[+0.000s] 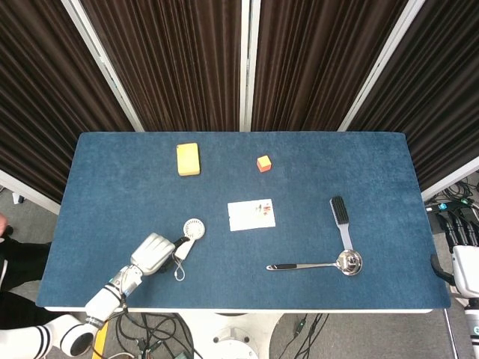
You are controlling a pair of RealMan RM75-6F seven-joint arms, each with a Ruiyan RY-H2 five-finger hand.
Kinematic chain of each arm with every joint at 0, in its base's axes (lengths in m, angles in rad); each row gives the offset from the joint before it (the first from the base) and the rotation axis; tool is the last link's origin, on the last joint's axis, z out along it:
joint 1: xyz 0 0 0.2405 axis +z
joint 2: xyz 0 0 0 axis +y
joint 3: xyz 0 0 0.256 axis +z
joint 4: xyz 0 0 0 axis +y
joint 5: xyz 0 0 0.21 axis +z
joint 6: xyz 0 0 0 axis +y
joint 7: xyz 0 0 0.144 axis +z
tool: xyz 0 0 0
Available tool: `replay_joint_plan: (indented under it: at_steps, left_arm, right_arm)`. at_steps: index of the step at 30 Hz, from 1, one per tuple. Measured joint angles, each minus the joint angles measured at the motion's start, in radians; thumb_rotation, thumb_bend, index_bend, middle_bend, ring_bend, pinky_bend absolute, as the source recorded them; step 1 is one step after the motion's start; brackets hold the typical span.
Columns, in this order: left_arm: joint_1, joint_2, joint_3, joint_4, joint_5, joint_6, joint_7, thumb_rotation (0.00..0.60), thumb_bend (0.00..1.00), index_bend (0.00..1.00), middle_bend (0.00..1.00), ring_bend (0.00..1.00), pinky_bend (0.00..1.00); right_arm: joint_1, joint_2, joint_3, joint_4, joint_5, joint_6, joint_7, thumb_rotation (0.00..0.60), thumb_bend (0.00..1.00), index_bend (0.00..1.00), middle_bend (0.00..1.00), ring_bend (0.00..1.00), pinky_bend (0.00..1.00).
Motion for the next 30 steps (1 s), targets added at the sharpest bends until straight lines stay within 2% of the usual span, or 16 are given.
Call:
replay_joint_plan:
  at_steps: [21, 30]
  left_arm:
    - [-0.013, -0.007, 0.015, 0.032, -0.033, -0.042, -0.068, 0.6, 0.42, 0.18, 0.89, 0.86, 0.85]
    - [-0.016, 0.006, 0.011, 0.02, -0.013, -0.016, -0.087, 0.6, 0.42, 0.18, 0.89, 0.86, 0.85]
  right_arm:
    - [0.002, -0.001, -0.002, -0.005, -0.004, -0.003, -0.013, 0.6, 0.33, 0.0, 0.0, 0.0, 0.0]
    - [0.003, 0.002, -0.001, -0.016, -0.006, 0.0, -0.023, 0.6, 0.33, 0.0, 0.0, 0.0, 0.0]
